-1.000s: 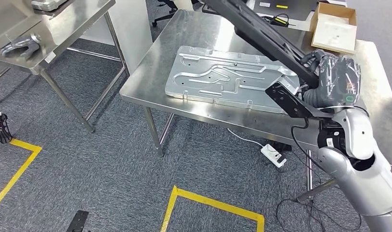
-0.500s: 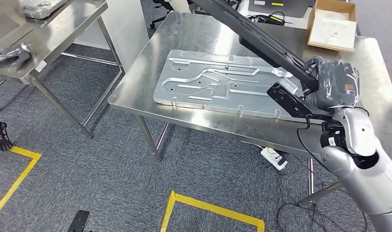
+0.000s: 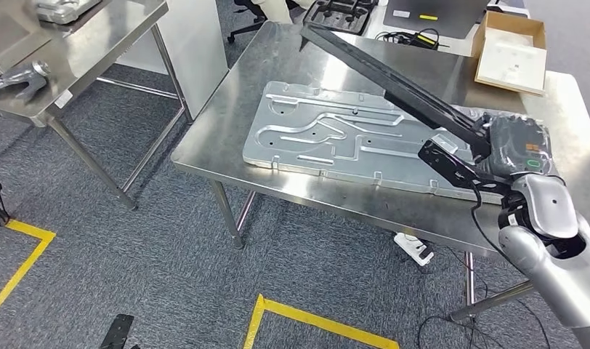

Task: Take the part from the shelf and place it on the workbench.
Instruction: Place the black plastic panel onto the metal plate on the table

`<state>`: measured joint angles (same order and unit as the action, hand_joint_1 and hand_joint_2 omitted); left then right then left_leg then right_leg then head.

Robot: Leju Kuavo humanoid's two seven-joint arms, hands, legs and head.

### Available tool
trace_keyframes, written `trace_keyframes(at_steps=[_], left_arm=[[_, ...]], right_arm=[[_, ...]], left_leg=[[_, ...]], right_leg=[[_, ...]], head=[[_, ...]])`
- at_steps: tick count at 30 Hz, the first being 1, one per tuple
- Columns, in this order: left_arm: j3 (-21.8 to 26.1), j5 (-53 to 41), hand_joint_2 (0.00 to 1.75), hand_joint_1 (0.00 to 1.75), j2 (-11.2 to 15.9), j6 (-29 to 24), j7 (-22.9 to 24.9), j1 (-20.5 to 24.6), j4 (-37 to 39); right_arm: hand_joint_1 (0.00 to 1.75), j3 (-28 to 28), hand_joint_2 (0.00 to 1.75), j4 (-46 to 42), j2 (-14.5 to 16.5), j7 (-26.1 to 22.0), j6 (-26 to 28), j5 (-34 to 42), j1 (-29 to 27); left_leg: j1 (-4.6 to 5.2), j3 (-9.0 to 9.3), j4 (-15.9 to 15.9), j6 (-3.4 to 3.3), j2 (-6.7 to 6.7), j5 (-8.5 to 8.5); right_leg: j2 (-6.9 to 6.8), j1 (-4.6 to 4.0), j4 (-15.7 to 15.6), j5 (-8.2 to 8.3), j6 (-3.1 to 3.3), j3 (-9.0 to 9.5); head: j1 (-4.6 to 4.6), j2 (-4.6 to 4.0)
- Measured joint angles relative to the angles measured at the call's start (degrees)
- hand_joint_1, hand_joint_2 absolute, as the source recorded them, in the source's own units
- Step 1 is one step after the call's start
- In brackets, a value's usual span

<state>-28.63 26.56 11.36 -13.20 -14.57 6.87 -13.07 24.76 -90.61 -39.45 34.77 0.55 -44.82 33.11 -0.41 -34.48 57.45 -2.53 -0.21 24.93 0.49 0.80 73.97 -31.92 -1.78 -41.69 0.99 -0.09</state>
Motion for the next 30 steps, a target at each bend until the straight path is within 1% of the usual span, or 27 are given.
trace_keyframes(at_steps=[1, 2, 3, 4, 5, 6, 7, 9, 10, 11, 12, 14, 15, 16, 17, 18, 19, 20, 21, 23, 25, 26, 27, 29, 30], left_arm=[[0.0, 0.0, 1.75, 0.0, -0.1, 0.0, 0.1, 0.0, 0.0], [0.0, 0.0, 1.75, 0.0, -0.1, 0.0, 0.1, 0.0, 0.0], [0.0, 0.0, 1.75, 0.0, -0.2, 0.0, 0.2, 0.0, 0.0], [0.0, 0.0, 1.75, 0.0, -0.2, 0.0, 0.2, 0.0, 0.0], [0.0, 0.0, 1.75, 0.0, -0.2, -0.1, 0.2, 0.1, 0.0], [0.0, 0.0, 1.75, 0.0, -0.2, -0.1, 0.3, 0.2, 0.0], [0.0, 0.0, 1.75, 0.0, -0.2, -0.1, 0.4, 0.2, 0.0], [0.0, 0.0, 1.75, 0.0, -0.2, -0.2, 0.4, 0.3, 0.0], [0.0, 0.0, 1.75, 0.0, -0.2, -0.2, 0.4, 0.3, 0.0], [0.0, 0.0, 1.75, 0.0, -0.2, -0.2, 0.5, 0.3, 0.0], [0.0, 0.0, 1.75, 0.0, -0.2, -0.2, 0.5, 0.4, 0.0], [0.0, 0.1, 1.75, 0.0, -0.3, -0.1, 0.5, 0.5, 0.0], [0.0, 0.1, 1.75, 0.0, -0.3, -0.1, 0.5, 0.4, 0.0], [0.0, 0.2, 1.75, 0.0, -0.4, 0.0, 0.4, 0.4, 0.0], [0.0, 0.3, 1.75, 0.0, -0.5, 0.2, 0.2, 0.4, 0.0], [0.0, 0.4, 1.75, 0.0, -0.6, 0.6, -0.3, 0.4, 0.0], [0.0, 0.8, 1.75, 0.0, -0.5, 1.2, -1.1, 0.4, 0.0], [0.0, 1.2, 1.75, 0.0, -0.5, 2.0, -1.9, 0.5, 0.0], [0.0, 1.7, 1.75, 0.0, -0.5, 2.8, -2.7, 0.6, 0.0], [0.0, 2.3, 1.75, 0.0, -0.5, 3.8, -3.8, 0.8, 0.0], [0.0, 2.4, 1.75, 0.0, -0.5, 4.0, -4.2, 1.0, 0.0], [0.0, 2.4, 1.75, 0.0, -0.5, 3.9, -4.4, 1.0, 0.0], [0.0, 2.4, 1.75, 0.0, -0.5, 3.8, -4.7, 1.1, 0.0], [0.0, 2.4, 1.75, 0.0, -0.5, 3.6, -5.0, 1.4, 0.0], [0.0, 2.4, 1.75, 0.0, -0.5, 3.6, -5.0, 1.5, 0.0]], right_arm=[[1.75, 0.0, 1.75, 0.6, -0.2, 0.0, -0.3, -0.1, -0.1], [1.75, 0.0, 1.75, 1.2, -0.4, 0.0, -0.6, -0.1, -0.2], [1.75, 0.0, 1.75, 1.7, -0.7, 0.0, -0.8, -0.1, -0.3], [1.75, 0.0, 1.75, 2.2, -0.9, 0.0, -1.0, -0.1, -0.3], [1.75, 0.0, 1.75, 2.7, -1.1, 0.0, -1.0, 0.1, -0.3], [1.75, 0.0, 1.75, 3.0, -1.4, 0.0, -1.1, 0.2, -0.5], [1.75, -0.1, 1.75, 3.4, -1.6, 0.0, -1.1, 0.4, -0.7], [1.75, -0.2, 1.75, 4.1, -2.1, 0.1, -1.3, 0.6, -1.2], [1.75, -0.3, 1.75, 4.4, -2.3, 0.1, -1.5, 0.6, -1.3], [1.75, -0.3, 1.75, 4.7, -2.6, 0.1, -1.7, 0.5, -1.4], [1.75, -0.3, 1.75, 5.0, -2.8, 0.2, -2.0, 0.5, -1.4], [1.75, -0.4, 1.75, 5.7, -3.3, 0.3, -2.5, 0.7, -1.8], [1.75, -0.4, 1.75, 6.2, -3.5, 0.3, -2.6, 0.9, -2.3], [1.75, -0.5, 1.75, 6.8, -3.8, 0.4, -2.6, 1.4, -2.9], [1.75, -0.6, 1.75, 7.4, -4.2, 0.2, -2.6, 2.2, -3.5], [1.75, -0.9, 1.75, 8.0, -4.6, 0.0, -2.5, 3.4, -4.2], [1.75, -1.3, 1.75, 8.6, -4.9, -0.3, -2.3, 5.0, -4.9], [1.75, -1.9, 1.75, 9.3, -5.1, -0.8, -2.1, 6.7, -5.6], [1.75, -2.5, 1.75, 10.0, -5.3, -1.1, -1.8, 8.1, -6.4], [1.75, -3.5, 1.75, 11.1, -5.9, -1.5, -1.3, 9.4, -7.8], [1.75, -4.4, 1.75, 12.0, -6.5, -1.7, -1.1, 9.7, -9.0], [1.75, -4.9, 1.75, 12.5, -6.9, -1.8, -1.1, 9.7, -9.5], [1.75, -5.5, 1.75, 12.9, -7.1, -1.7, -1.0, 9.7, -9.8], [1.75, -6.6, 1.75, 13.7, -7.5, -1.3, -0.8, 9.7, -10.7], [1.75, -7.1, 1.75, 14.2, -7.7, -1.0, -0.7, 9.7, -11.4]], left_leg=[[-0.02, 0.24, 0.1, 0.06, -0.03, 0.3], [-0.06, 0.51, 0.3, 0.18, -0.06, 0.66], [-0.11, 0.8, 0.6, 0.36, -0.11, 1.12], [-0.05, 0.93, 1.0, 0.63, -0.17, 1.58], [0.03, 0.92, 1.4, 0.94, -0.22, 1.99], [0.13, 0.84, 1.6, 1.26, -0.26, 2.26], [0.24, 0.72, 1.7, 1.55, -0.31, 2.4], [0.25, 0.73, 1.8, 2.07, -0.31, 2.7], [0.22, 0.48, 2.4, 2.34, -0.25, 3.22], [0.17, -0.26, 4.0, 2.62, -0.18, 4.16], [0.1, -1.64, 6.7, 2.86, -0.12, 5.48], [0.05, -5.62, 13.9, 3.07, -0.1, 8.02], [0.04, -7.27, 16.4, 3.05, -0.1, 8.35], [0.05, -8.03, 17.1, 2.92, -0.1, 7.62], [0.09, -7.77, 15.6, 2.67, -0.1, 5.92], [0.21, -6.53, 12.3, 2.25, -0.12, 3.53], [0.37, -4.91, 8.6, 1.72, -0.14, 1.64], [0.58, -3.43, 5.3, 1.26, -0.17, 0.38], [0.77, -2.41, 3.1, 0.91, -0.18, -0.11], [1.05, -1.78, 1.8, 0.63, -0.18, 0.15], [0.83, -1.09, 0.8, 0.27, -0.1, -0.1], [0.67, -0.66, 0.2, 0.0, -0.03, -0.28], [0.51, -0.27, -0.3, -0.25, 0.05, -0.42], [0.53, -0.05, -0.4, -0.59, 0.11, -0.34], [0.51, -0.01, -0.4, -0.66, 0.09, -0.23]], right_leg=[[-0.01, 0.14, 0.0, 1.17, -0.13, -0.66], [-0.03, 0.31, -2.1, 3.26, -0.22, -0.23], [-0.07, 0.49, -5.8, 5.72, -0.28, 1.03], [-0.13, 0.56, -9.1, 7.35, -0.29, 2.43], [-0.13, 0.55, -11.7, 8.2, -0.13, 3.57], [-0.1, 0.48, -13.1, 8.32, 0.07, 4.19], [-0.04, 0.37, -13.2, 7.88, 0.35, 4.35], [0.08, 0.41, -13.5, 7.7, 1.02, 4.43], [0.11, 0.5, -13.5, 7.61, 1.35, 4.55], [0.12, 0.58, -13.6, 7.55, 1.64, 4.7], [0.11, 0.61, -13.7, 7.47, 1.88, 4.85], [0.1, 0.47, -13.7, 7.2, 2.22, 5.1], [0.09, 0.35, -13.7, 7.05, 2.33, 5.27], [0.09, 0.22, -13.7, 6.87, 2.4, 5.5], [0.1, 0.08, -13.7, 6.68, 2.42, 5.79], [0.1, -0.04, -13.7, 6.47, 2.42, 6.13], [0.09, -0.15, -13.7, 6.28, 2.38, 6.43], [0.09, -0.23, -13.8, 6.15, 2.28, 6.6], [0.09, -0.24, -13.8, 6.09, 2.1, 6.66], [0.09, -0.13, -14.1, 6.13, 1.56, 6.66], [0.05, -0.09, -14.1, 5.84, 0.98, 6.74], [0.02, -0.1, -13.0, 5.09, 0.75, 6.32], [-0.01, -0.11, -10.8, 3.86, 0.57, 5.29], [-0.02, 0.05, -3.9, 0.86, 0.21, 1.8], [-0.03, 0.19, -1.0, 0.09, -0.02, 0.19]], head=[[0.01, 0.0], [-0.01, 0.0], [-0.01, 0.0], [-0.01, 0.0], [0.01, 0.0], [0.03, 0.0], [0.03, 0.0], [0.04, 0.0], [0.08, 0.0], [0.16, 0.0], [0.22, 0.0], [0.3, 0.0], [0.28, 0.0], [0.29, 0.0], [0.29, 0.0], [0.28, 0.0], [0.25, 0.0], [0.21, 0.0], [0.2, 0.0], [0.18, 0.0], [0.13, 0.0], [0.09, 0.0], [0.03, 0.0], [-0.01, 0.0], [-0.01, 0.0]])
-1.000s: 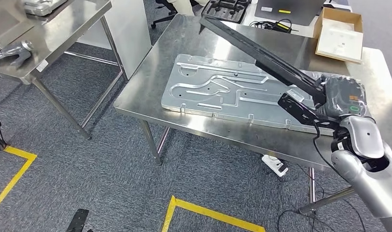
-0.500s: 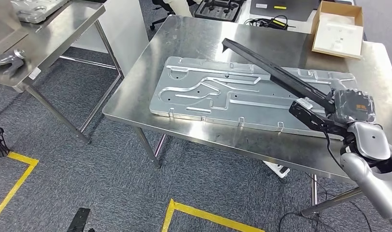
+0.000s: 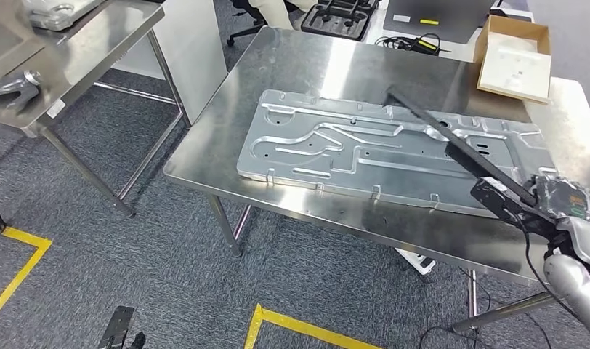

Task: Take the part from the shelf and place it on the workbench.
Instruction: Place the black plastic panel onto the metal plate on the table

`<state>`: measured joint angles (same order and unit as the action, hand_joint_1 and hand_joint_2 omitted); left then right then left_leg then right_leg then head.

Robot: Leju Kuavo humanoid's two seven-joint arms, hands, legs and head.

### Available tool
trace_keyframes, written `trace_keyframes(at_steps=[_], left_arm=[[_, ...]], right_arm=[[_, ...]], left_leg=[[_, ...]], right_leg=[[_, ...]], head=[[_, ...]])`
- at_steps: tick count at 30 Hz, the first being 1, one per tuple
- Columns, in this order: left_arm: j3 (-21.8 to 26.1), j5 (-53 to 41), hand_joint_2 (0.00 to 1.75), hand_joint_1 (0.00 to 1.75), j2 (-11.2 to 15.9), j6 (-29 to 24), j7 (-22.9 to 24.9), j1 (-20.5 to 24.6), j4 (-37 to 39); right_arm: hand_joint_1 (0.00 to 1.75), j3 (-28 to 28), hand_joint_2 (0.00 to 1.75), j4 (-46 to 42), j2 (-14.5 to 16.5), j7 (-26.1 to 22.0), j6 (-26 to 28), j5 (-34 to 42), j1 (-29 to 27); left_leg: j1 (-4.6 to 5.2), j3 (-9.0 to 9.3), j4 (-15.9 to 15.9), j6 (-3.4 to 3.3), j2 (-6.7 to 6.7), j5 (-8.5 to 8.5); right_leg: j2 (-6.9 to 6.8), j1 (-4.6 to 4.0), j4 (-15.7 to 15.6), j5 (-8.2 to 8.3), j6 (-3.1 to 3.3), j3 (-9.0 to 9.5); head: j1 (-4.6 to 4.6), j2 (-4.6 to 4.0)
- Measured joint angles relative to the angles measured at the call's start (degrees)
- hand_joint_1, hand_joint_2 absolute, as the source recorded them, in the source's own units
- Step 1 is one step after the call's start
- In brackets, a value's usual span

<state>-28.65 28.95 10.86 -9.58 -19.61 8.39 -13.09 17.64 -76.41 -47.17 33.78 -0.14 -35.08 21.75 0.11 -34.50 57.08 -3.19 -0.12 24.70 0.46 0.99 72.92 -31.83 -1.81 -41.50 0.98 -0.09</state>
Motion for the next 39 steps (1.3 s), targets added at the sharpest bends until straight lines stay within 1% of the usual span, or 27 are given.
trace_keyframes(at_steps=[1, 2, 4, 5, 6, 7, 10, 12, 14, 15, 16, 17, 18, 19, 20, 22, 24, 26, 28, 30, 31, 32, 33, 34, 36, 37, 39], left_arm=[[0.0, 0.0, 1.75, 0.0, 0.0, 0.0, 0.0, 0.0, 0.0], [0.0, 0.0, 1.75, 0.0, 0.0, 0.0, 0.0, 0.0, 0.0], [0.0, 0.0, 1.75, 0.0, 0.0, 0.0, 0.0, 0.0, 0.0], [0.0, 0.0, 1.75, 0.0, 0.0, 0.0, 0.0, 0.1, 0.0], [0.0, 0.0, 1.75, 0.0, 0.1, 0.0, 0.0, 0.2, 0.0], [0.0, 0.0, 1.75, 0.0, 0.1, -0.1, 0.0, 0.3, 0.0], [0.0, 0.0, 1.75, 0.0, 0.0, -0.3, 0.1, 0.5, 0.0], [0.0, -0.1, 1.75, 0.0, 0.0, -0.4, 0.2, 0.5, 0.0], [0.0, -0.1, 1.75, 0.0, 0.0, -0.4, 0.3, 0.6, 0.0], [0.0, -0.1, 1.75, 0.0, 0.0, -0.4, 0.3, 0.5, 0.0], [0.0, -0.2, 1.75, 0.0, 0.0, -0.5, 0.3, 0.4, 0.0], [0.0, -0.2, 1.31, 0.0, 0.0, -0.6, 0.3, 0.4, 0.0], [0.0, -0.3, 0.87, 0.0, 0.0, -0.7, 0.3, 0.3, 0.0], [0.0, -0.4, 0.44, 0.0, 0.0, -0.8, 0.4, 0.4, 0.0], [0.0, -0.4, 0.0, 0.0, 0.1, -1.0, 0.5, 0.5, 0.0], [0.0, -0.3, 0.0, 0.0, 0.1, -1.4, 0.9, 0.6, 0.0], [0.0, 0.1, 0.0, 0.0, 0.1, -1.8, 1.5, 0.7, 0.0], [0.1, 0.5, 0.0, 0.0, 0.1, -2.1, 1.9, 0.7, 0.0], [0.1, 1.2, 0.0, 0.0, 0.0, -2.3, 2.2, 0.7, 0.0], [0.3, 1.8, 0.0, 0.0, 0.0, -2.6, 2.5, 0.7, 0.0], [0.4, 2.0, 0.0, 0.0, 0.0, -2.7, 2.5, 0.6, 0.0], [0.5, 2.0, 0.0, 0.0, -0.1, -3.0, 2.6, 0.6, 0.0], [0.6, 1.9, 0.0, 0.0, -0.1, -3.3, 2.7, 0.6, 0.0], [0.6, 1.8, 0.0, 0.0, -0.2, -3.7, 3.0, 0.6, 0.0], [0.7, 1.6, 0.0, 0.0, -0.2, -4.8, 4.3, 0.6, 0.0], [0.7, 1.4, 0.0, 0.0, -0.3, -5.3, 5.0, 0.6, 0.0], [0.7, 1.2, 0.0, 0.0, -0.3, -5.7, 5.8, 0.7, 0.0]], right_arm=[[1.75, -0.5, 1.75, 0.5, -0.2, 0.3, 0.1, 0.0, -0.7], [1.75, -1.1, 1.75, 1.0, -0.5, 0.4, 0.1, -0.1, -1.4], [1.75, -2.1, 1.75, 1.9, -1.0, 0.6, 0.1, -0.5, -2.3], [1.75, -2.5, 1.75, 2.2, -1.2, 0.6, 0.1, -0.8, -2.5], [1.75, -2.9, 1.75, 2.4, -1.4, 0.7, 0.1, -1.2, -2.7], [1.75, -3.2, 1.75, 2.7, -1.6, 0.8, 0.2, -1.5, -3.0], [1.75, -4.2, 1.75, 3.3, -2.0, 1.1, 0.3, -2.1, -3.8], [0.87, -4.8, 0.87, 3.5, -2.4, 1.3, 0.3, -2.6, -4.3], [0.0, -5.3, 0.0, 3.8, -2.6, 1.5, 0.3, -3.0, -5.1], [0.0, -5.7, 0.0, 3.9, -2.6, 1.6, 0.3, -3.1, -5.7], [0.0, -6.0, 0.0, 4.0, -2.6, 1.6, 0.3, -3.3, -6.3], [0.0, -6.3, 0.0, 4.1, -2.6, 1.6, 0.4, -3.5, -6.9], [0.0, -6.8, 0.0, 4.2, -2.6, 1.7, 0.4, -3.8, -7.5], [0.0, -7.2, 0.0, 4.3, -2.7, 1.7, 0.4, -4.2, -7.9], [0.0, -7.7, 0.0, 4.4, -2.7, 1.7, 0.5, -4.5, -8.4], [0.0, -8.8, 0.0, 4.4, -2.7, 1.7, 0.5, -5.0, -9.1], [0.0, -9.6, 0.0, 4.4, -2.7, 1.7, 0.5, -5.1, -9.6], [0.0, -10.4, 0.0, 4.4, -2.5, 1.7, 0.5, -5.0, -10.0], [0.0, -11.5, 0.0, 4.4, -2.2, 1.3, 0.9, -3.8, -10.1], [0.0, -12.3, 0.0, 4.4, -1.7, 0.8, 1.5, -2.1, -10.0], [0.0, -12.6, 0.0, 4.4, -1.3, 0.6, 1.6, -1.3, -10.0], [0.0, -12.8, 0.0, 4.4, -1.0, 0.5, 1.7, -0.7, -10.0], [0.0, -13.0, 0.0, 4.3, -0.7, 0.4, 1.9, -0.2, -10.0], [0.0, -13.2, 0.0, 4.1, -0.5, 0.3, 2.0, 0.1, -9.9], [0.0, -13.4, 0.0, 3.4, -0.1, 0.0, 2.3, 0.6, -8.9], [0.0, -13.5, 0.0, 2.8, 0.2, -0.1, 2.4, 0.7, -8.4], [0.0, -13.4, 0.0, 1.6, 0.7, -0.4, 2.9, 1.1, -7.2]], left_leg=[[-0.05, 0.04, 0.1, 0.01, -0.05, 0.14], [-0.12, 0.07, 0.3, 0.13, -0.13, 0.34], [-0.26, 0.06, 1.2, 0.67, -0.25, 1.02], [-0.19, -0.09, 1.8, 1.05, -0.27, 1.45], [-0.1, -0.24, 2.2, 1.42, -0.28, 1.77], [-0.01, -0.36, 2.5, 1.7, -0.29, 1.97], [-0.1, -0.34, 2.9, 2.37, -0.29, 2.37], [-0.27, -1.53, 5.8, 2.93, -0.21, 4.33], [-0.36, -4.69, 12.4, 3.3, -0.17, 7.55], [-0.38, -6.32, 15.6, 3.37, -0.17, 8.64], [-0.39, -7.29, 17.4, 3.36, -0.17, 8.82], [-0.39, -7.3, 17.1, 3.27, -0.17, 7.98], [-0.38, -6.3, 14.9, 3.1, -0.17, 6.32], [-0.36, -4.51, 11.2, 2.84, -0.18, 4.33], [-0.26, -2.7, 7.5, 2.6, -0.2, 3.01], [0.05, -0.52, 3.0, 2.2, -0.24, 1.95], [0.29, -0.32, 2.4, 1.83, -0.24, 1.98], [0.16, 0.06, 1.6, 1.17, -0.14, 1.5], [0.02, 0.43, 1.0, 0.52, -0.04, 1.1], [0.13, 0.47, 0.9, 0.19, -0.03, 1.14], [0.18, 0.47, 1.0, 0.14, -0.03, 1.19], [0.2, 0.48, 1.1, 0.13, -0.03, 1.25], [0.19, 0.48, 1.3, 0.18, -0.05, 1.36], [0.17, 0.49, 1.5, 0.29, -0.08, 1.52], [0.36, 0.28, 2.2, 0.75, -0.13, 1.97], [0.46, 0.13, 2.4, 1.04, -0.15, 2.09], [0.56, -0.09, 2.5, 1.53, -0.15, 2.05]], right_leg=[[-0.01, 0.21, 1.2, 0.22, -0.24, -0.85], [-0.03, 0.46, 0.3, 1.49, -0.49, -0.65], [-0.16, 0.99, -6.2, 5.21, -0.98, 2.19], [-0.18, 1.02, -9.3, 6.32, -1.03, 3.69], [-0.18, 1.02, -11.2, 6.73, -0.85, 4.64], [-0.13, 0.92, -11.9, 6.53, -0.56, 5.01], [-0.02, 0.75, -12.0, 6.49, 0.64, 5.22], [-0.08, 0.83, -12.3, 6.53, 1.28, 5.54], [-0.2, 0.78, -12.3, 6.47, 1.59, 5.67], [-0.24, 0.73, -12.3, 6.44, 1.66, 5.67], [-0.26, 0.68, -12.3, 6.42, 1.69, 5.69], [-0.26, 0.66, -12.3, 6.4, 1.7, 5.71], [-0.25, 0.64, -12.3, 6.39, 1.69, 5.76], [-0.25, 0.64, -12.3, 6.37, 1.65, 5.81], [-0.24, 0.58, -12.3, 6.35, 1.53, 5.83], [-0.22, 0.51, -12.4, 6.41, 1.02, 5.81], [-0.19, 0.51, -12.8, 6.62, 0.31, 5.86], [-0.23, 0.62, -12.4, 6.22, -0.24, 5.7], [-0.27, 0.67, -8.5, 3.85, -0.54, 3.98], [-0.26, 0.61, -1.7, 0.72, -0.77, 0.78], [-0.26, 0.61, 0.7, 0.12, -0.88, -0.39], [-0.26, 0.64, 1.2, 0.53, -0.96, -0.68], [-0.27, 0.69, -0.3, 1.9, -0.99, 0.08], [-0.28, 0.75, -3.6, 3.82, -0.99, 1.73], [-0.25, 0.66, -9.8, 5.94, -0.68, 4.93], [-0.22, 0.58, -11.5, 6.23, -0.4, 5.74], [-0.12, 0.38, -12.1, 6.15, 0.28, 5.82]], head=[[-0.01, 0.0], [-0.02, 0.0], [-0.02, 0.0], [-0.03, 0.0], [0.01, 0.0], [0.04, 0.0], [0.13, 0.0], [0.3, 0.0], [0.48, 0.0], [0.48, 0.0], [0.48, 0.0], [0.48, 0.0], [0.48, 0.0], [0.48, 0.0], [0.48, 0.0], [0.43, 0.0], [0.42, 0.0], [0.4, 0.0], [0.35, 0.0], [0.35, 0.0], [0.35, 0.0], [0.35, 0.0], [0.35, 0.0], [0.35, 0.0], [0.38, 0.0], [0.41, 0.0], [0.45, 0.0]])
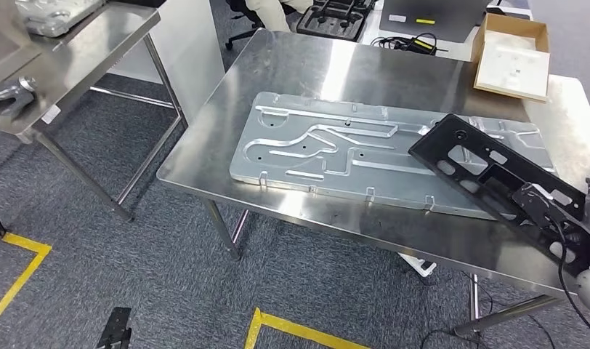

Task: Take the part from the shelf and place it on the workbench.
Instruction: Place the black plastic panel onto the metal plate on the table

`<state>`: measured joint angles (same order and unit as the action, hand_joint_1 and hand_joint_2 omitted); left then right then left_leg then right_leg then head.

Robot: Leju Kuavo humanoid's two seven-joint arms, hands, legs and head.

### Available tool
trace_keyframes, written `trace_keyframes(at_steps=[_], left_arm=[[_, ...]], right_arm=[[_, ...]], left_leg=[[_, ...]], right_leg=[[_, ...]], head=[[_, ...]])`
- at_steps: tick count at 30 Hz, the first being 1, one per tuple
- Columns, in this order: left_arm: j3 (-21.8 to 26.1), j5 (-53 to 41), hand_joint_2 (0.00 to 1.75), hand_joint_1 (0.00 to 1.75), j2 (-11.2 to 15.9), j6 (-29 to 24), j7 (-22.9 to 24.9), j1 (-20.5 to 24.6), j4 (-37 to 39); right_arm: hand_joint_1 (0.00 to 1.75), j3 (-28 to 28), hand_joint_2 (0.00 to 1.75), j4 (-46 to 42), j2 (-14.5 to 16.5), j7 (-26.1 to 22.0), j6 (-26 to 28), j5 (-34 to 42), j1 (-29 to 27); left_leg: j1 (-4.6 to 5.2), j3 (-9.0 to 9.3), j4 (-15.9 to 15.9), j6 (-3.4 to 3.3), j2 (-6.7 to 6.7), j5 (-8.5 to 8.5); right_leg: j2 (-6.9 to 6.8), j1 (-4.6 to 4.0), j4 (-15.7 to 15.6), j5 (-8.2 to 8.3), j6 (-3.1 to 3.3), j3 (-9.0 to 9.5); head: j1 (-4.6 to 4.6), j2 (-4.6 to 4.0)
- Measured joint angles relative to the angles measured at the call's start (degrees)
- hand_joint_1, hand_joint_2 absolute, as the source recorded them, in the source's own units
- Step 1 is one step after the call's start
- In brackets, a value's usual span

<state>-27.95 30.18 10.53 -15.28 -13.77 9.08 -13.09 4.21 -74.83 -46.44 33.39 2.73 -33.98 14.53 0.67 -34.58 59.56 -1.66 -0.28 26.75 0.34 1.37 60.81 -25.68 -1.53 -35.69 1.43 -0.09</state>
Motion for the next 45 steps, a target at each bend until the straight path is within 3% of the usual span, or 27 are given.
trace_keyframes(at_steps=[3, 6, 8, 9, 11, 13, 17, 19, 21, 22, 23, 24, 25, 27, 28, 29, 32, 33, 34, 36, 37, 38, 39, 40, 41, 43, 45], left_arm=[[0.0, -0.2, 0.0, 0.0, -0.2, -0.1, 0.5, 0.1, 0.0], [0.0, -0.5, 0.0, 0.0, -0.3, 0.3, 1.0, 0.0, 0.0], [0.0, -0.6, 0.0, 0.0, -0.5, 0.4, 1.2, -0.1, 0.0], [0.0, -0.7, 0.0, 0.0, -0.6, 0.5, 1.3, -0.2, 0.0], [0.0, -0.7, 0.0, 0.0, -0.7, 0.5, 1.5, -0.1, 0.0], [0.0, -0.6, 0.0, 0.0, -0.7, 0.3, 1.8, 0.0, 0.0], [0.0, -0.6, 0.0, 0.0, -0.7, 0.0, 2.2, 0.0, 0.0], [0.0, -0.6, 0.0, 0.0, -0.7, -0.1, 2.2, 0.0, 0.0], [0.0, -0.7, 0.0, 0.0, -0.8, -0.1, 2.2, 0.0, 0.0], [0.0, -0.7, 0.0, 0.0, -0.8, -0.2, 2.2, 0.0, 0.0], [0.0, -0.7, 0.0, 0.0, -0.9, -0.2, 2.2, 0.0, 0.0], [0.0, -0.7, 0.0, 0.0, -1.0, -0.2, 2.2, -0.1, 0.0], [0.0, -0.7, 0.0, 0.0, -1.0, -0.2, 2.2, -0.1, 0.0], [0.0, -0.6, 0.0, 0.0, -1.1, -0.3, 2.2, -0.1, 0.0], [0.0, -0.5, 0.0, 0.0, -1.1, -0.3, 2.2, -0.1, 0.0], [0.0, -0.5, 0.0, 0.0, -1.1, -0.3, 2.2, -0.1, 0.0], [0.0, -0.3, 0.0, 0.0, -1.1, -0.4, 2.2, -0.4, 0.0], [0.0, -0.2, 0.0, 0.0, -1.1, -0.4, 2.2, -0.6, 0.0], [0.0, -0.1, 0.0, 0.0, -1.1, -0.4, 2.2, -0.7, 0.0], [0.0, -0.1, 0.0, 0.0, -1.1, -0.6, 2.1, -0.9, 0.0], [0.0, 0.0, 0.0, 0.0, -1.1, -0.6, 2.1, -1.0, 0.0], [0.0, 0.0, 0.0, 0.0, -1.1, -0.6, 2.1, -1.1, 0.0], [0.0, 0.0, 0.0, 0.0, -1.1, -0.7, 2.2, -1.2, 0.0], [0.0, 0.0, 0.0, 0.0, -1.1, -0.7, 2.2, -1.3, 0.0], [0.0, 0.0, 0.0, 0.0, -1.1, -0.7, 2.2, -1.3, 0.0], [0.0, 0.0, 0.0, 0.0, -1.0, -0.8, 2.3, -1.3, 0.0], [0.0, 0.0, 0.0, 0.0, -0.9, -0.9, 2.3, -1.3, 0.0]], right_arm=[[0.0, 0.1, 0.0, -2.0, 1.0, 0.0, 0.5, 0.3, 1.9], [0.0, 0.3, 0.0, -4.0, 1.8, 0.0, 0.7, 0.2, 3.5], [0.0, 0.6, 0.0, -5.1, 2.6, 0.1, 0.7, 0.2, 4.2], [0.0, 0.8, 0.0, -5.7, 2.9, 0.1, 0.8, 0.2, 4.6], [0.0, 1.3, 0.0, -6.8, 3.5, 0.0, 1.1, 0.5, 5.3], [0.0, 1.9, 0.0, -7.8, 4.0, -0.5, 1.6, 1.1, 6.2], [0.0, 3.3, 0.0, -9.7, 4.9, -1.0, 2.0, 1.5, 7.5], [0.0, 3.9, 0.0, -10.4, 5.2, -1.0, 2.0, 1.5, 8.1], [0.0, 4.4, 0.0, -11.0, 5.5, -1.0, 2.2, 1.5, 8.6], [0.0, 4.7, 0.0, -11.3, 5.7, -1.0, 2.3, 1.5, 8.7], [0.0, 5.0, 0.0, -11.7, 5.9, -1.0, 2.4, 1.5, 8.7], [0.0, 5.3, 0.0, -12.0, 6.1, -1.0, 2.5, 1.5, 8.8], [0.0, 5.5, 0.0, -12.5, 6.3, -1.0, 2.6, 1.5, 8.9], [0.0, 5.9, 0.0, -13.5, 6.6, -1.0, 2.9, 1.6, 9.5], [0.0, 6.1, 0.0, -14.1, 6.8, -0.8, 3.0, 1.7, 9.8], [0.0, 6.3, 0.0, -14.7, 6.9, -0.5, 3.1, 1.8, 10.0], [0.0, 7.0, 0.0, -16.1, 7.6, 0.7, 3.6, 3.0, 10.5], [0.0, 7.2, 0.0, -16.5, 7.9, 1.0, 4.2, 4.4, 10.6], [0.0, 7.4, 0.0, -16.7, 8.3, 1.1, 5.2, 6.6, 10.7], [0.0, 7.5, 0.0, -17.0, 9.2, 1.2, 8.1, 12.1, 10.9], [0.0, 7.6, 0.0, -17.0, 9.6, 1.3, 9.8, 14.4, 11.0], [0.0, 7.7, 0.0, -17.0, 10.1, 1.5, 11.8, 15.8, 11.0], [0.0, 7.9, 0.0, -17.0, 10.5, 1.7, 14.0, 16.4, 11.1], [0.0, 8.0, 0.0, -17.0, 10.8, 2.0, 16.0, 16.5, 11.1], [0.0, 8.2, 0.0, -17.0, 11.1, 2.2, 17.6, 16.3, 11.1], [0.0, 8.4, 0.0, -17.1, 11.5, 2.4, 19.1, 16.1, 11.2], [0.0, 8.5, 0.0, -17.2, 11.9, 2.5, 19.5, 15.9, 11.4]], left_leg=[[-0.16, -0.89, 1.8, 0.89, 0.0, 1.36], [-0.43, -5.55, 11.3, 1.75, 0.01, 5.93], [-0.52, -7.65, 15.1, 1.87, 0.01, 6.52], [-0.53, -7.23, 14.1, 1.78, 0.01, 5.35], [-0.5, -3.83, 7.0, 1.27, -0.02, 1.67], [-0.29, -0.91, 1.1, 0.73, -0.04, -0.47], [-0.3, -0.43, -0.8, -0.2, 0.0, -1.52], [-0.56, -0.58, -1.6, -0.93, 0.08, -2.41], [-0.51, -1.16, -1.7, -1.38, 0.11, -2.95], [-0.47, -1.55, -1.6, -1.45, 0.11, -3.17], [-0.45, -1.99, -1.5, -1.45, 0.1, -3.42], [-0.45, -2.47, -1.3, -1.38, 0.09, -3.66], [-0.47, -2.97, -1.0, -1.26, 0.06, -3.87], [-0.47, -3.92, -0.4, -0.79, -0.02, -4.3], [-0.42, -4.24, -0.1, -0.45, -0.07, -4.53], [-0.37, -4.49, 0.0, -0.06, -0.11, -4.87], [-0.35, -5.09, -0.1, 0.94, -0.32, -5.79], [-0.41, -5.6, 0.5, 1.26, -0.35, -4.95], [-0.51, -6.39, 2.1, 1.6, -0.36, -3.05], [-0.71, -8.3, 8.2, 2.22, -0.26, 2.64], [-0.77, -9.03, 11.7, 2.43, -0.25, 4.86], [-0.79, -9.19, 14.3, 2.54, -0.24, 5.85], [-0.8, -8.56, 15.3, 2.56, -0.24, 5.64], [-0.79, -6.9, 14.5, 2.5, -0.24, 4.5], [-0.78, -4.23, 11.8, 2.35, -0.24, 3.16], [-0.58, 1.76, 4.0, 1.77, -0.29, 2.68], [-0.23, 4.51, -0.6, 1.01, -0.33, 3.43]], right_leg=[[-0.05, 0.23, -0.4, 0.27, 0.96, 0.11], [-0.22, 0.24, -0.5, 0.3, 1.49, 0.15], [-0.29, 0.18, -0.4, 0.3, 1.55, 0.14], [-0.31, 0.16, -0.4, 0.32, 1.56, 0.15], [-0.32, 0.12, -0.3, 0.35, 1.54, 0.22], [-0.28, -0.03, -0.3, 0.48, 1.29, 0.13], [-0.29, -0.16, -0.6, 0.68, 0.14, 0.02], [-0.33, -0.2, 2.0, -2.0, -0.2, -0.88], [-0.35, -0.17, 8.5, -6.55, -0.39, -3.03], [-0.34, -0.16, 11.7, -8.14, -0.52, -3.97], [-0.35, -0.13, 13.5, -8.7, -0.64, -4.2], [-0.35, -0.07, 13.2, -8.21, -0.73, -3.41], [-0.36, 0.01, 10.8, -6.97, -0.81, -1.59], [-0.33, 0.09, 3.6, -4.7, -0.8, 3.09], [-0.25, -0.02, 1.2, -4.03, -0.62, 4.46], [-0.18, -0.19, 0.0, -3.79, -0.35, 4.98], [-0.17, -0.32, -0.5, -2.72, 0.89, 4.0], [-0.24, -0.19, -0.6, -2.14, 1.35, 3.48], [-0.33, -0.03, -0.8, -1.47, 1.79, 2.81], [-0.4, -0.04, -0.8, -0.21, 2.29, 1.23], [-0.41, -0.09, -0.8, 0.41, 2.37, 0.37], [-0.41, -0.13, -0.7, 1.04, 2.37, -0.51], [-0.42, -0.16, -0.7, 1.65, 2.32, -1.38], [-0.42, -0.18, -0.6, 2.22, 2.25, -2.18], [-0.43, -0.19, -0.6, 2.79, 2.13, -2.9], [-0.46, -0.23, -0.5, 3.82, 1.72, -3.79], [-0.5, -0.21, -0.8, 4.81, 1.08, -3.87]], head=[[0.09, 0.0], [0.32, 0.0], [0.31, 0.0], [0.31, 0.0], [0.31, 0.0], [0.29, 0.0], [0.22, 0.0], [0.16, -0.01], [0.14, -0.01], [0.14, 0.0], [0.14, 0.0], [0.14, 0.0], [0.14, 0.0], [0.16, 0.0], [0.18, 0.0], [0.2, 0.0], [0.21, 0.0], [0.26, 0.0], [0.31, 0.0], [0.47, 0.0], [0.49, 0.0], [0.48, 0.0], [0.49, 0.0], [0.48, 0.0], [0.49, 0.0], [0.46, 0.0], [0.48, 0.0]])
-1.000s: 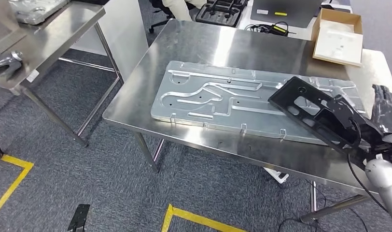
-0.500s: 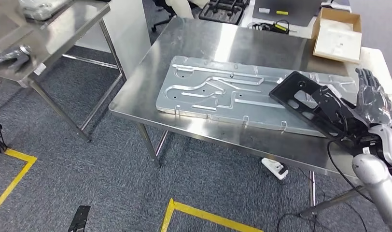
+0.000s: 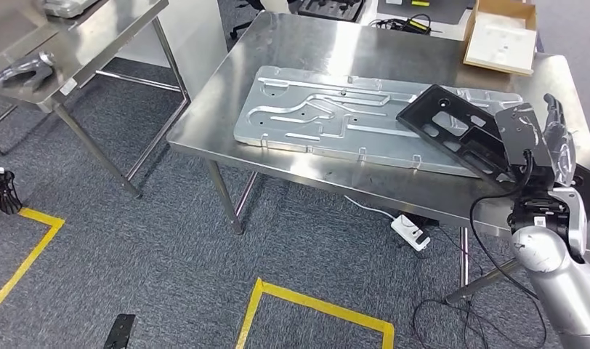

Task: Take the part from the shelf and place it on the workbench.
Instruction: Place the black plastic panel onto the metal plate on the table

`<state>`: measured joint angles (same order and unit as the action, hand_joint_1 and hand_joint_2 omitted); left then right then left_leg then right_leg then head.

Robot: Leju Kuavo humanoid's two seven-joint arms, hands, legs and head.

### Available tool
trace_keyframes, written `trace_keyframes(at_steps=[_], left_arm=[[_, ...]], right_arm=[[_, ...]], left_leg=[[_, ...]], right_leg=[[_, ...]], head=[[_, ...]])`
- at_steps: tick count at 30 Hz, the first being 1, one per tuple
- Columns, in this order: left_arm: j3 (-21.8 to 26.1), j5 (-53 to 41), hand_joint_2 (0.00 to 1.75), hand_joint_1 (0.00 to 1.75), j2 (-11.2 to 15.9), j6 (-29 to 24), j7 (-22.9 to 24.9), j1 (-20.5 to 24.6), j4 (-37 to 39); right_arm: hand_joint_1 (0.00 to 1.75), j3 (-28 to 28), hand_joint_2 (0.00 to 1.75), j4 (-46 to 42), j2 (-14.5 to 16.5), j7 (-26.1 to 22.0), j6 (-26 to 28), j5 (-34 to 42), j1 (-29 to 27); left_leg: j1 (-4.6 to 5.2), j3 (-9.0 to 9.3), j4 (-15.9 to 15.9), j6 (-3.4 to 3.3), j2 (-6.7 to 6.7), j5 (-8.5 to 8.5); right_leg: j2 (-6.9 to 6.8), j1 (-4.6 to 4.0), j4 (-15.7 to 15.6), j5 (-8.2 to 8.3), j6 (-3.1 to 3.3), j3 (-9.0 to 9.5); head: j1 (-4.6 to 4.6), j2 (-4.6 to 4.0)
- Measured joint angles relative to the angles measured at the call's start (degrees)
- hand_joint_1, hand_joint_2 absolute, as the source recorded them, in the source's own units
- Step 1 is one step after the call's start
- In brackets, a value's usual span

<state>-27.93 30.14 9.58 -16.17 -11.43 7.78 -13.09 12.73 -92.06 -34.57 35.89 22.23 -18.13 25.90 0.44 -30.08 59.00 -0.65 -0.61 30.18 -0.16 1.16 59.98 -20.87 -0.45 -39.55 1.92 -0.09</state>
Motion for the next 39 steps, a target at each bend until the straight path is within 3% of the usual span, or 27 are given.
trace_keyframes(at_steps=[2, 3, 4, 5, 7, 8, 9, 10, 12, 14, 15, 17, 18, 20, 22, 23, 24, 25, 26, 28, 30, 34, 36, 38, 39], left_arm=[[0.0, 0.0, 0.0, 0.0, 0.0, -0.1, 0.1, -0.1, 0.0], [0.0, 0.0, 0.0, 0.0, 0.0, -0.1, 0.2, -0.1, 0.0], [0.0, 0.0, 0.0, 0.0, 0.0, -0.1, 0.2, -0.1, 0.0], [0.0, 0.0, 0.0, 0.0, 0.0, -0.2, 0.3, -0.2, 0.0], [0.0, 0.0, 0.0, 0.0, -0.1, -0.2, 0.3, -0.3, 0.0], [0.0, 0.0, 0.0, 0.0, -0.1, -0.2, 0.3, -0.4, 0.0], [0.0, 0.0, 0.0, 0.0, -0.1, -0.2, 0.3, -0.6, 0.0], [0.0, 0.0, 0.0, 0.0, -0.1, -0.2, 0.3, -0.8, 0.0], [0.0, 0.0, 0.0, 0.0, -0.1, -0.2, 0.4, -0.9, 0.0], [0.0, -0.1, 0.0, 0.0, -0.1, -0.3, 0.4, -1.0, 0.0], [0.0, -0.2, 0.0, 0.0, -0.1, -0.3, 0.5, -1.0, 0.0], [0.0, -0.3, 0.0, 0.0, -0.1, -0.4, 0.6, -1.2, 0.0], [0.0, -0.3, 0.0, 0.0, -0.1, -0.4, 0.7, -1.3, 0.0], [0.0, -0.4, 0.0, 0.0, -0.2, -0.4, 0.9, -1.5, 0.0], [0.0, -0.6, 0.0, 0.0, -0.3, -0.2, 0.6, -1.6, 0.0], [0.0, -0.8, 0.0, 0.0, -0.3, 0.0, 0.3, -1.6, 0.0], [0.0, -1.0, 0.0, 0.0, -0.3, 0.2, 0.0, -1.6, 0.0], [0.0, -1.1, 0.0, 0.0, -0.3, 0.3, -0.1, -1.6, 0.0], [0.0, -1.2, 0.0, 0.0, -0.3, 0.3, -0.1, -1.6, 0.0], [0.0, -1.3, 0.0, 0.0, -0.2, 0.3, -0.2, -1.4, 0.0], [0.0, -1.3, 0.0, 0.0, -0.2, 0.3, -0.2, -1.2, 0.0], [0.0, -1.3, 0.0, 0.0, -0.2, 0.2, -0.1, -1.0, 0.0], [0.0, -1.3, 0.0, 0.0, -0.2, 0.3, 0.0, -0.9, 0.0], [0.0, -1.3, 0.0, 0.0, -0.2, 0.4, 0.2, -0.9, 0.0], [0.0, -1.2, 0.0, 0.0, -0.3, 0.5, 0.4, -1.0, 0.0]], right_arm=[[0.0, 0.2, 0.0, -0.1, 0.3, -0.1, 0.8, -0.1, 0.1], [0.0, 0.3, 0.0, -0.1, 0.4, -0.3, 1.5, 0.4, 0.1], [0.0, 0.4, 0.0, -0.1, 0.6, -0.6, 2.5, 1.3, 0.1], [0.0, 0.4, 0.0, -0.1, 0.8, -1.3, 3.6, 2.8, 0.1], [0.0, 0.5, 0.0, -0.1, 1.3, -3.3, 6.1, 6.5, 0.0], [0.0, 0.5, 0.0, -0.1, 1.5, -4.5, 7.4, 8.0, -0.1], [0.0, 0.5, 0.0, -0.1, 1.8, -5.6, 8.6, 9.1, -0.2], [0.0, 0.5, 0.0, -0.1, 2.0, -6.6, 9.6, 9.9, -0.3], [0.0, 0.5, 0.0, -0.4, 2.4, -8.4, 11.6, 10.8, -0.4], [0.0, 0.4, 0.0, -1.0, 2.7, -10.2, 13.6, 11.3, -0.5], [0.0, 0.4, 0.0, -1.3, 2.8, -11.0, 14.6, 11.5, -0.5], [0.0, 0.2, 0.0, -1.7, 2.9, -11.9, 16.0, 12.7, -0.9], [0.0, 0.1, 0.0, -1.8, 3.0, -12.3, 16.5, 13.4, -1.0], [0.0, -0.4, 0.0, -2.2, 3.2, -13.2, 17.0, 14.1, -1.3], [0.0, -1.1, 0.0, -2.9, 3.2, -14.0, 17.0, 13.6, -1.6], [0.0, -1.6, 0.0, -3.2, 3.3, -14.2, 17.0, 13.1, -1.9], [0.0, -2.2, 0.0, -3.5, 3.3, -14.4, 17.0, 12.5, -2.2], [0.0, -2.8, 0.0, -3.9, 3.3, -14.5, 17.0, 12.0, -2.5], [0.0, -3.3, 0.0, -4.2, 3.3, -14.5, 17.0, 11.6, -2.7], [0.0, -4.4, 0.0, -4.9, 3.3, -14.5, 17.0, 11.2, -3.0], [0.0, -5.4, 0.0, -5.5, 3.3, -14.5, 17.1, 10.8, -3.1], [0.0, -7.2, 0.0, -6.4, 3.3, -14.7, 17.1, 8.6, -3.4], [0.0, -8.1, 0.0, -7.0, 3.5, -14.9, 17.1, 7.3, -3.6], [0.0, -8.8, 0.0, -7.5, 3.7, -15.0, 17.1, 6.1, -4.0], [0.0, -8.9, 0.0, -7.7, 3.8, -15.0, 17.1, 5.7, -4.4]], left_leg=[[0.05, -0.19, -0.8, -0.86, 0.09, -0.91], [-0.03, -0.35, -1.2, -1.29, 0.19, -1.61], [-0.16, -0.69, -1.7, -1.83, 0.31, -2.44], [-0.29, -1.21, -2.0, -2.23, 0.45, -3.31], [-0.22, -2.74, -2.0, -2.64, 0.58, -4.68], [-0.19, -3.66, -2.0, -2.61, 0.62, -5.35], [-0.17, -4.58, -1.9, -2.54, 0.64, -5.99], [-0.15, -5.54, -1.7, -2.43, 0.66, -6.6], [-0.15, -7.25, -1.1, -2.05, 0.66, -7.61], [-0.02, -8.53, -0.2, -1.49, 0.59, -8.36], [0.04, -8.87, -0.1, -1.18, 0.55, -8.74], [0.0, -9.15, -0.3, -0.46, 0.51, -9.54], [-0.14, -9.42, -0.1, -0.09, 0.51, -9.36], [-0.4, -10.78, 2.6, 0.68, 0.51, -6.28], [-0.62, -13.08, 9.2, 1.3, 0.52, -1.03], [-0.69, -14.0, 12.7, 1.51, 0.52, 0.56], [-0.74, -14.26, 15.0, 1.64, 0.52, 0.96], [-0.78, -13.49, 15.4, 1.67, 0.52, 0.27], [-0.8, -11.53, 13.5, 1.6, 0.52, -1.02], [-0.73, -5.54, 5.6, 1.17, 0.45, -2.63], [-0.46, -1.94, 0.1, 0.5, 0.35, -2.39], [-0.41, -1.71, -1.6, -1.21, 0.53, -2.93], [-0.59, -1.83, -2.1, -2.03, 0.75, -3.61], [-0.5, -2.31, -2.0, -2.38, 0.84, -3.9], [-0.47, -2.58, -1.8, -2.41, 0.86, -3.98]], right_leg=[[-0.01, 0.05, -0.7, 0.91, -0.74, 0.17], [0.01, 0.08, -0.6, 0.58, -1.02, -0.01], [0.03, 0.08, 0.2, -0.8, -1.23, -0.4], [0.05, 0.09, 2.2, -3.29, -1.37, -1.06], [0.07, 0.11, 8.9, -9.14, -1.64, -2.56], [0.06, 0.12, 12.3, -10.73, -1.81, -2.95], [0.06, 0.13, 14.4, -10.89, -1.94, -2.69], [0.06, 0.14, 14.9, -9.95, -2.03, -1.6], [0.05, 0.24, 10.0, -7.68, -2.02, 3.47], [0.09, 0.04, 2.4, -8.42, -1.65, 8.99], [0.12, -0.12, 0.0, -9.2, -1.33, 10.38], [0.15, -0.34, -1.2, -9.25, -0.44, 10.41], [0.12, -0.31, -1.4, -8.81, 0.06, 10.11], [0.06, -0.12, -1.6, -7.72, 0.98, 9.25], [0.07, -0.1, -1.6, -6.74, 1.34, 8.07], [0.08, -0.11, -1.5, -6.29, 1.33, 7.47], [0.09, -0.12, -1.5, -5.87, 1.27, 6.87], [0.1, -0.12, -1.4, -5.51, 1.17, 6.33], [0.11, -0.11, -1.3, -5.2, 1.04, 5.87], [0.12, -0.11, -1.1, -4.78, 0.68, 5.28], [0.09, -0.17, -1.1, -4.4, 0.11, 5.05], [0.1, -0.14, -0.5, -4.42, -1.15, 4.62], [0.11, -0.08, 3.9, -7.45, -1.45, 2.65], [0.11, -0.09, 11.2, -11.24, -1.66, -0.46], [0.11, -0.07, 13.6, -12.03, -1.75, -1.37]], head=[[0.07, 0.0], [0.09, 0.0], [-0.02, 0.0], [-0.1, 0.0], [-0.26, 0.0], [-0.27, 0.0], [-0.27, 0.0], [-0.28, 0.0], [-0.28, 0.0], [-0.22, 0.0], [-0.23, 0.0], [-0.25, 0.0], [-0.33, 0.0], [-0.25, 0.0], [-0.1, 0.0], [-0.1, 0.0], [-0.1, 0.0], [-0.1, 0.0], [-0.1, 0.0], [-0.1, 0.0], [-0.11, 0.0], [-0.19, 0.0], [-0.36, 0.0], [-0.47, 0.0], [-0.48, 0.0]])
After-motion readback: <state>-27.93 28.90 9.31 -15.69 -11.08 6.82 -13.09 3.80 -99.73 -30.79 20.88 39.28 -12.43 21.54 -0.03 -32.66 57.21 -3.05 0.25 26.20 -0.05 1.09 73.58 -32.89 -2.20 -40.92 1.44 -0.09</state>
